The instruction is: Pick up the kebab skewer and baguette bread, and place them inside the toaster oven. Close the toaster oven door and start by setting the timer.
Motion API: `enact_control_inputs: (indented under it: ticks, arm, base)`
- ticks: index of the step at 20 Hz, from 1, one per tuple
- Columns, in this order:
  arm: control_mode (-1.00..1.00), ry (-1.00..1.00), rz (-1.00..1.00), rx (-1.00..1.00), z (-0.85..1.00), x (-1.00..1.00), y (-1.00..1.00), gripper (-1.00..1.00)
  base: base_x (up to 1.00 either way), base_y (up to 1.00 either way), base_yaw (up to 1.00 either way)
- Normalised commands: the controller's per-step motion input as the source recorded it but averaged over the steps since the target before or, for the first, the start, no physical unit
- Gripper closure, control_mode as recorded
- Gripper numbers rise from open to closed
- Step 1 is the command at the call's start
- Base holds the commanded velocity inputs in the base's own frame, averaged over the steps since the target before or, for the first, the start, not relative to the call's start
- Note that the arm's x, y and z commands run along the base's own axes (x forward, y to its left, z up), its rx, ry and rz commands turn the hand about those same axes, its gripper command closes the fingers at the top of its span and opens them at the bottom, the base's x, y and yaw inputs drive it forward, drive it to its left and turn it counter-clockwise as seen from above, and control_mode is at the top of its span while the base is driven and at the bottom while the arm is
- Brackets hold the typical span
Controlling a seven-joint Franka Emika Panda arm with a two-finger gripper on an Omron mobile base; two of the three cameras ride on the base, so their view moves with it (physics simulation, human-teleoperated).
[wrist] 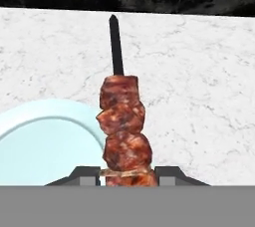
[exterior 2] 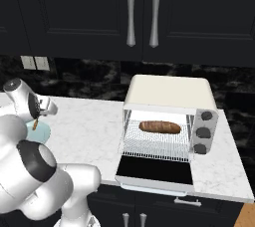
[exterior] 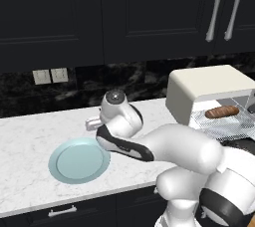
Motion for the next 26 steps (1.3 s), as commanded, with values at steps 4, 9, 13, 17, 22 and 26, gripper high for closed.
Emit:
enact_control_inputs:
  ticks: [4,9,13,17,22,26]
  arm:
    - [-1.0,0.0,-0.3,0.13,0.36,-0.32,-0.62,1.0]
    - [-1.0,0.03,-0.29,0.17,0.41,-0.2,-0.64,1.0]
    - [-1.0,0.0,-0.23,0.14,0.04,-0.27,-0.64,1.0]
    - [-1.0,0.0,-0.19,0.11,0.0,-0.3,-0.65,1.0]
    - [-1.0,0.0,-0.22,0.18,0.17,-0.27,-0.62,1.0]
    - [-1.0,0.0,-0.21,0.18,0.25,-0.24,-0.42,1.0]
  base:
    - [0.0,0.0,0.0]
    - [0.0,0.0,0.0]
    - [0.0,0.0,0.0]
    - [0.0,0.0,0.0]
    - [0.0,0.0,0.0]
    - [0.0,0.0,0.0]
